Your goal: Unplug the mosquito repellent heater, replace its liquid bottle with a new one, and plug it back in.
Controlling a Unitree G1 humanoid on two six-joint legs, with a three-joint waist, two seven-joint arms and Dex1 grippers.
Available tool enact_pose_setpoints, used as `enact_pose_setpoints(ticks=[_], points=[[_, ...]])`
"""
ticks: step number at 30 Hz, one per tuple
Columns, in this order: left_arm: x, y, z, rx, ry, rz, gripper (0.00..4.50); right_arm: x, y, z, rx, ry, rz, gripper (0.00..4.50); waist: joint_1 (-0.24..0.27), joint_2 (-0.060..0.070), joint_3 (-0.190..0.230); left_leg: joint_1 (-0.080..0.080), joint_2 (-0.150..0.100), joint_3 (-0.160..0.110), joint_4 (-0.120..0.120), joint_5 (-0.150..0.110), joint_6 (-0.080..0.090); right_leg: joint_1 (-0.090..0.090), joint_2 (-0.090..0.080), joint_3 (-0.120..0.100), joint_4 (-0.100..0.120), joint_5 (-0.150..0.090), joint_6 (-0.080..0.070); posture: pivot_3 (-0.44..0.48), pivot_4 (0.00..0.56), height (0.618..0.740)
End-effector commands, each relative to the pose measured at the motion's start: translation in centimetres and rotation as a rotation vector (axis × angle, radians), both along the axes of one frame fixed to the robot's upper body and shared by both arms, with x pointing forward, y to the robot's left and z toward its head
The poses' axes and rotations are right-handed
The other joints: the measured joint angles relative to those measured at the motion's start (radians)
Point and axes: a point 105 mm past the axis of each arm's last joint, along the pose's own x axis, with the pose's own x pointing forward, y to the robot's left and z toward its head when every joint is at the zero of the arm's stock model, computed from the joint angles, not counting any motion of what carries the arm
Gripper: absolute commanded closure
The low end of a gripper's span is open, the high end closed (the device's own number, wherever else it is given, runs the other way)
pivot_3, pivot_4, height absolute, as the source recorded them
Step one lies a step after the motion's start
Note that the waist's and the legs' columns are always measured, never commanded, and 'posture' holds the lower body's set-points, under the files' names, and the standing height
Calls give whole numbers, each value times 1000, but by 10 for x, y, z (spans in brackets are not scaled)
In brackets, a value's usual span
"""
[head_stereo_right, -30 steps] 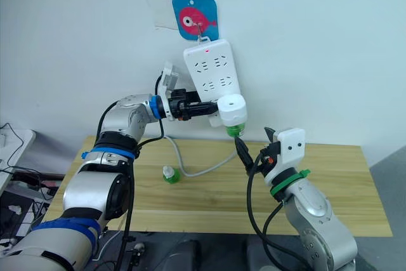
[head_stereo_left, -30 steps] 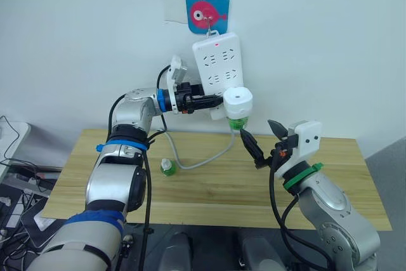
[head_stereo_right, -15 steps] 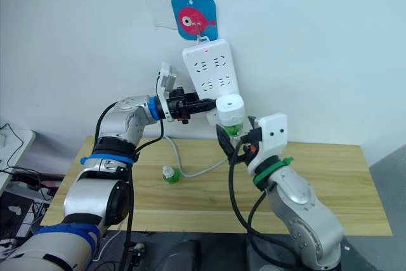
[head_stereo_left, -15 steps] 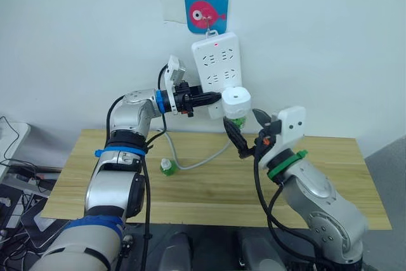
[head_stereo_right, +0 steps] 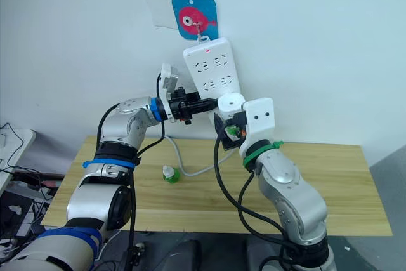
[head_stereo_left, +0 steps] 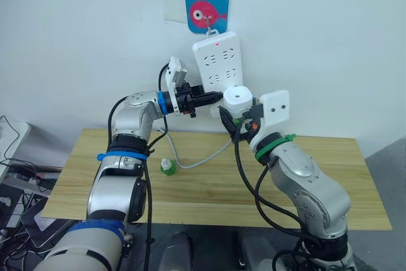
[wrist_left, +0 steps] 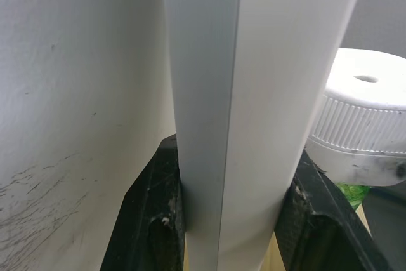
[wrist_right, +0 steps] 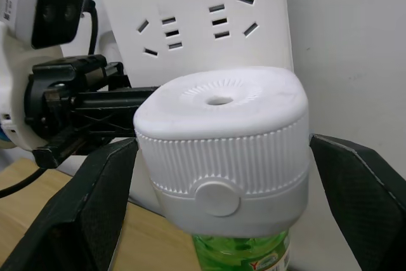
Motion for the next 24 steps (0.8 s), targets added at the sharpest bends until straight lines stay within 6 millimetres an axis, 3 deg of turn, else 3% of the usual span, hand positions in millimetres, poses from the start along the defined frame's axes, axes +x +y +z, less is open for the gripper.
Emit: enact_pose_setpoints(ticks=[1,4,7,9,10,14,24], points=[[-2,-3,7,-24,-24,2,3161,1,1,13,13,-65,-16,0,0,0,0,0,0,0,0,0,0,0,0,0,0,0,0,-100,220,740],[-3,-3,6,-22,-26,8,3161,2,2,14,13,-74,-18,0,0,0,0,0,0,0,0,0,0,0,0,0,0,0,0,-100,220,740],[-2,-2,5,-21,-27,14,3161,2,2,16,21,-82,-21,574,0,0,0,0,0,0,0,0,0,0,0,0,0,0,0,-100,220,740],[-2,-2,5,-19,-28,17,3161,2,2,16,22,-84,-19,1340,0,0,0,0,0,0,0,0,0,0,0,0,0,0,0,-103,218,740],[-2,-2,5,-18,-29,17,3161,2,2,16,22,-84,-19,1471,0,0,0,0,0,0,0,0,0,0,0,0,0,0,0,-103,218,740],[3,-2,3,-6,-38,51,3161,0,-1,17,21,-91,-24,1467,0,0,0,0,0,0,0,0,0,0,0,0,0,0,0,-106,216,740],[14,6,2,-4,-48,126,3161,-28,-20,11,-16,-69,-23,1467,0,0,0,-1,-1,-1,0,1,-1,0,-1,-1,0,0,0,-114,216,740]])
